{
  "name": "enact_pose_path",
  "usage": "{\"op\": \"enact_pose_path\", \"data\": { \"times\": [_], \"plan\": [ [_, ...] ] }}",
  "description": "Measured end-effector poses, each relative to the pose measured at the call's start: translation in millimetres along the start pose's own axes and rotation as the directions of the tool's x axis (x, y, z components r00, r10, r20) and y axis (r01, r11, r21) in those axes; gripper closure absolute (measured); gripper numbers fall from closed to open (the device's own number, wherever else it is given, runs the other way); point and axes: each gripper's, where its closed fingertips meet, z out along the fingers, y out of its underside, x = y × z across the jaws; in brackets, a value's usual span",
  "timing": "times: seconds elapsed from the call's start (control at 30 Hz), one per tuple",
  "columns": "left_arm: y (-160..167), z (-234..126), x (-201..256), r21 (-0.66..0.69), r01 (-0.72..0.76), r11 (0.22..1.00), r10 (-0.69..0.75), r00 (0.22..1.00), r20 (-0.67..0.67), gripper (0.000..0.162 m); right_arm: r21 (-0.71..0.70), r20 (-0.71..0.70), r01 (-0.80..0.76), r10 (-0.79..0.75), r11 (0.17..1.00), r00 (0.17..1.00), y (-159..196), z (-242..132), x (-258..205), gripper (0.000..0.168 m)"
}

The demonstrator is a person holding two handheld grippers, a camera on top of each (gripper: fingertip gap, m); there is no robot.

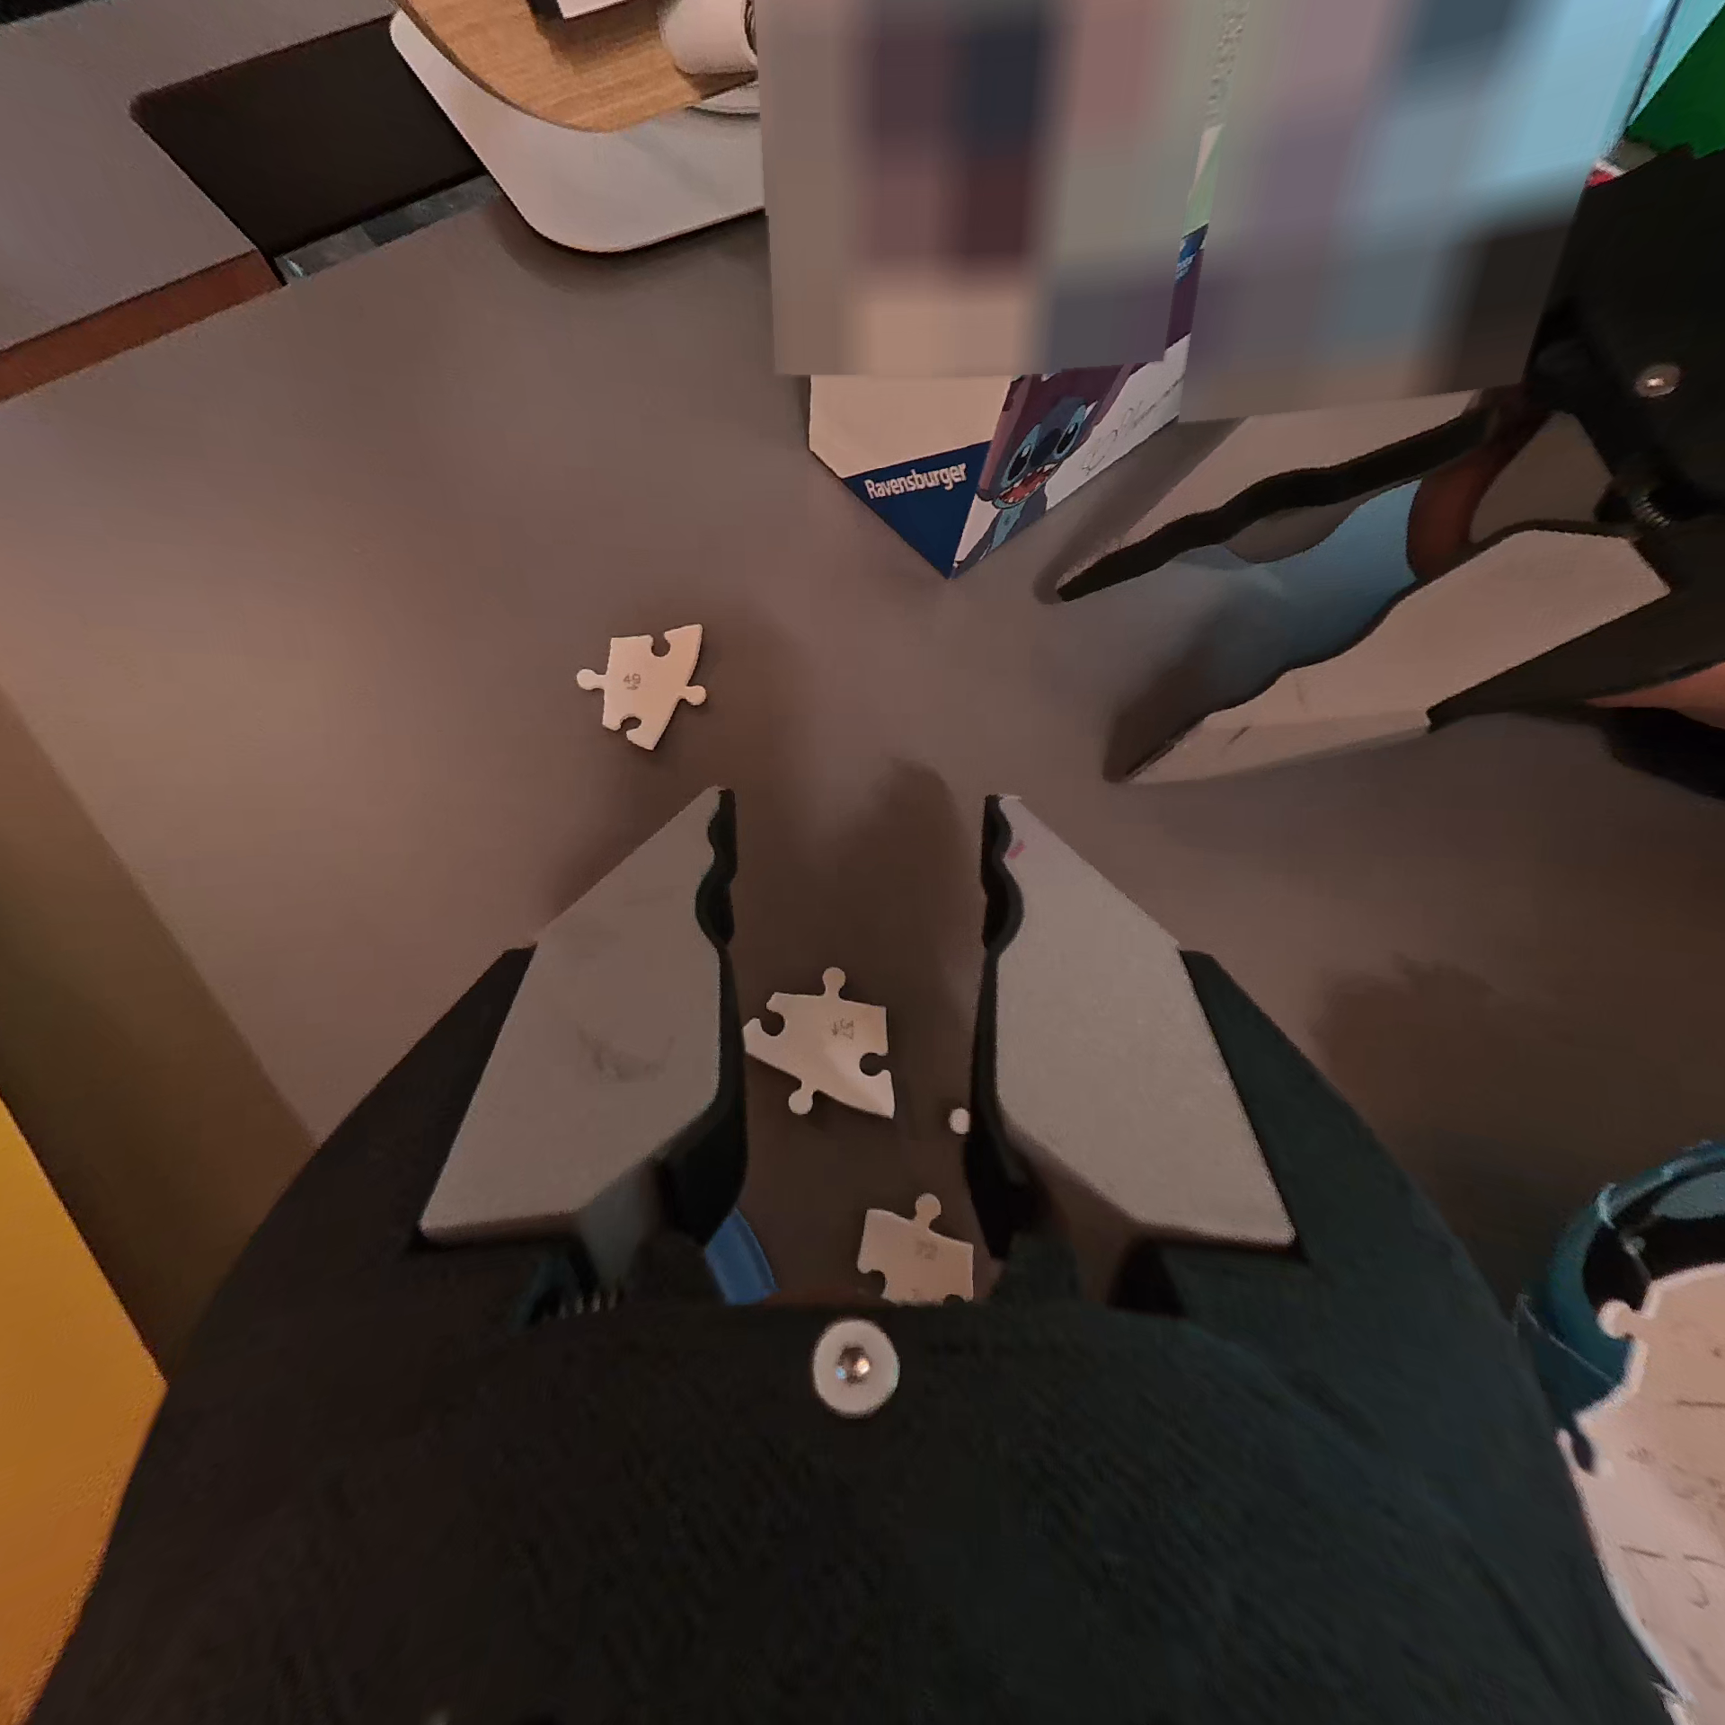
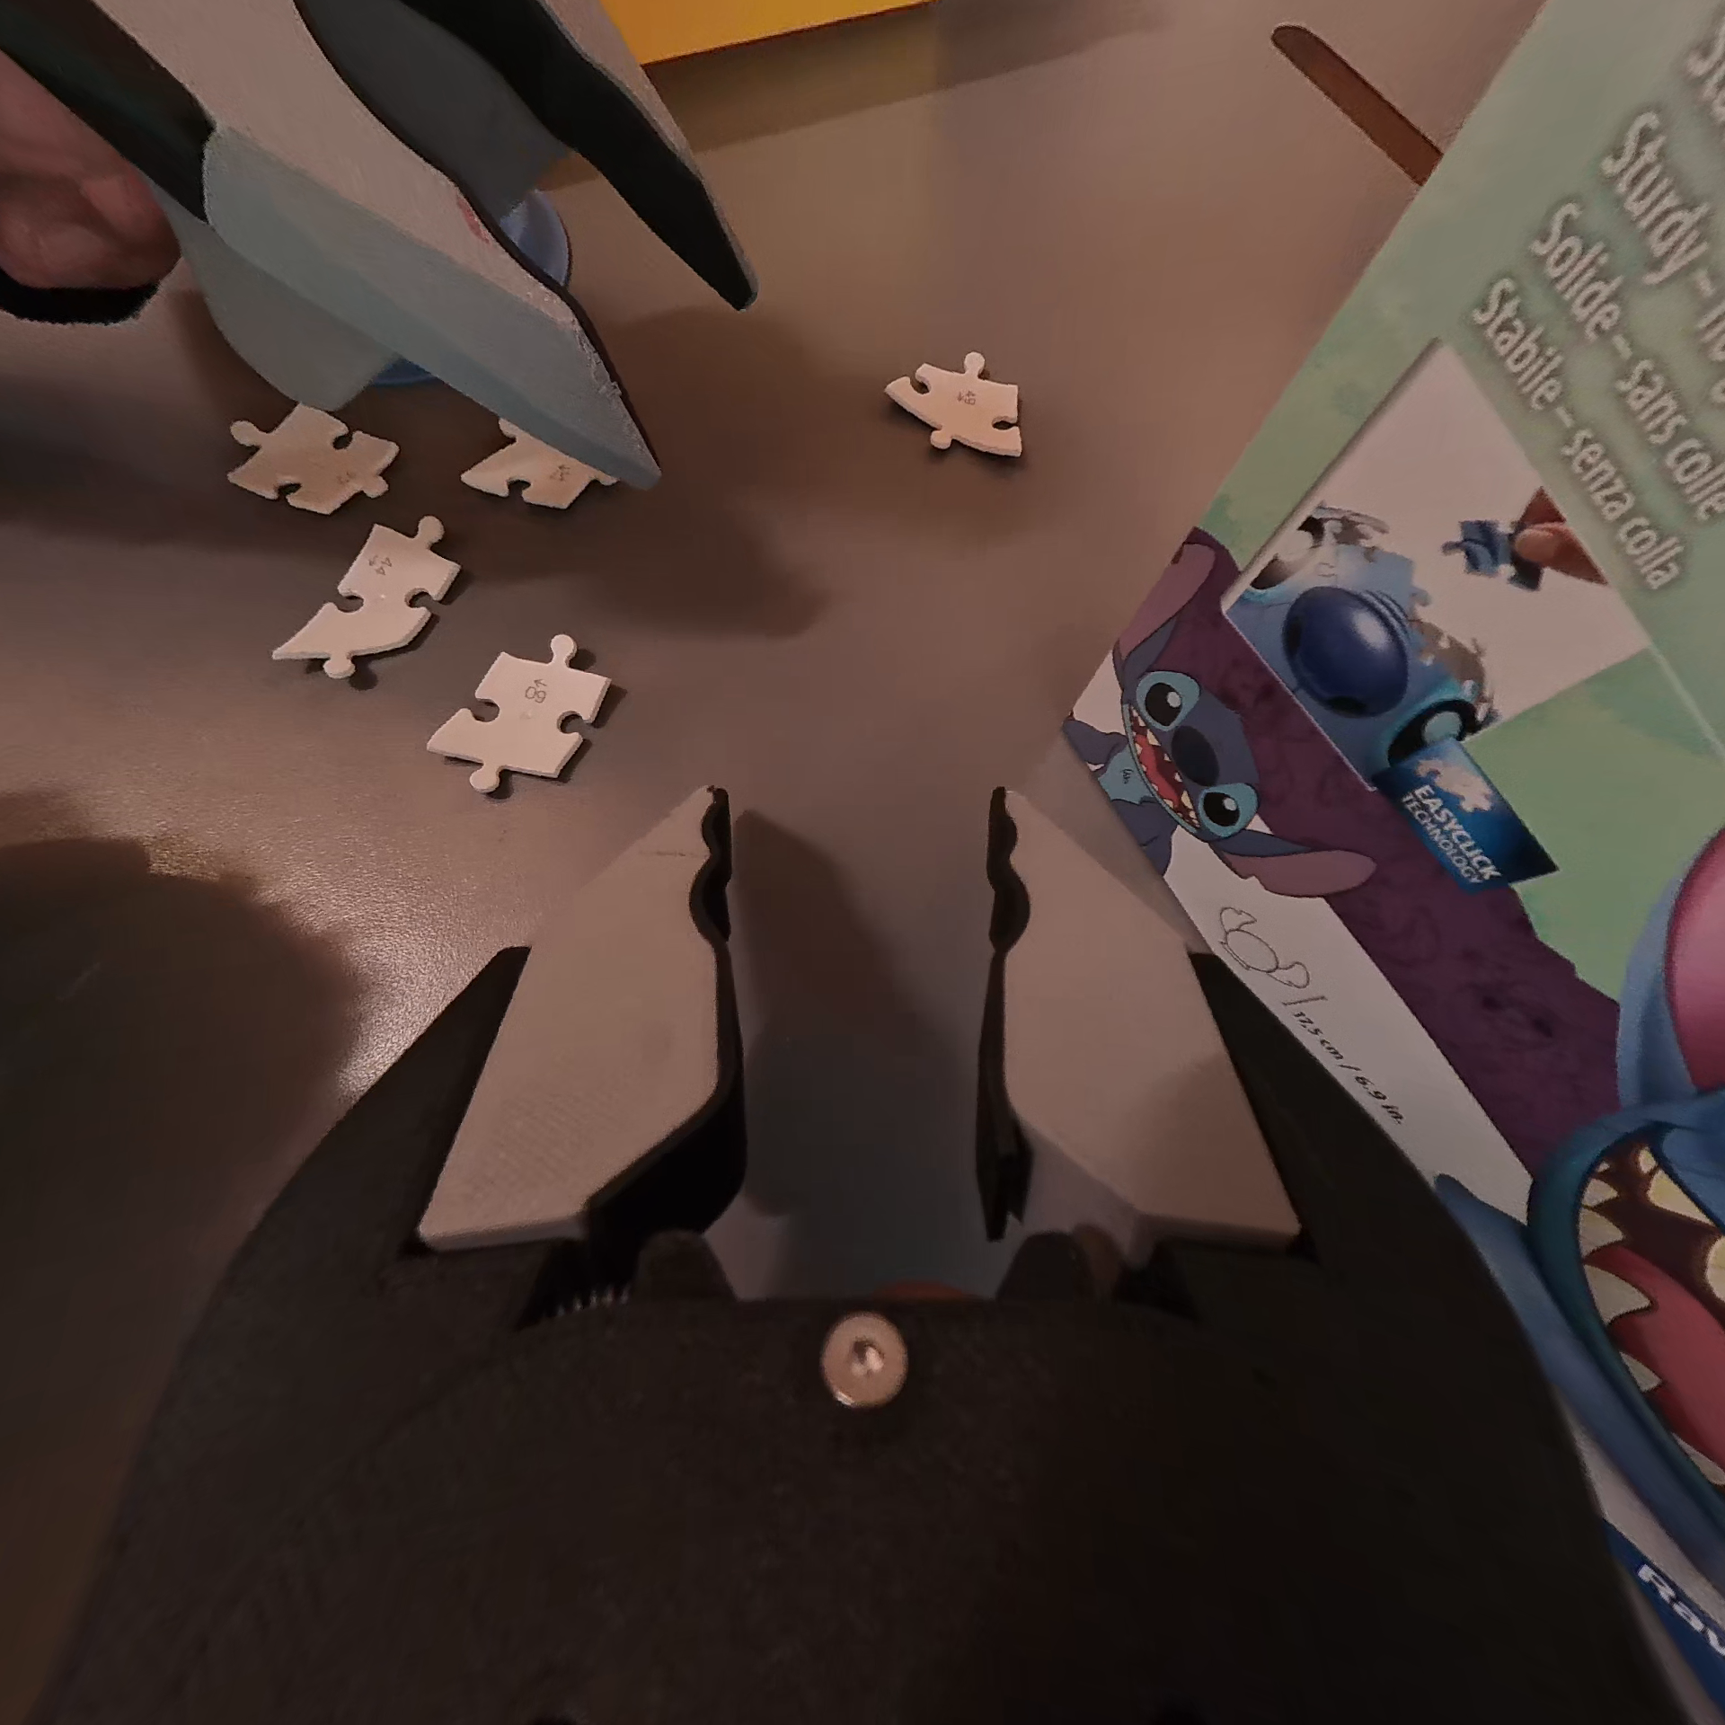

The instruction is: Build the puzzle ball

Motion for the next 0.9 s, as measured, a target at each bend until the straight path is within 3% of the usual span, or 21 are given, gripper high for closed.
{"op": "enact_pose_path", "data": {
  "times": [0.4, 0.9],
  "plan": [
    [10, 6, -4, -0.051, -0.034, 0.998, 0.036, 0.999, 0.028, 0.111, -0.005, 0.002, 0.009, -0.008, 1.000, 1.000, 1, 0, -1, 0.115],
    [-5, -12, -17, 0.020, 0.003, 1.000, -0.004, 0.998, 0.058, 0.111, -0.002, 0.022, 0.006, -0.006, 1.000, 1.000, 0, 1, -3, 0.117]
  ]
}}
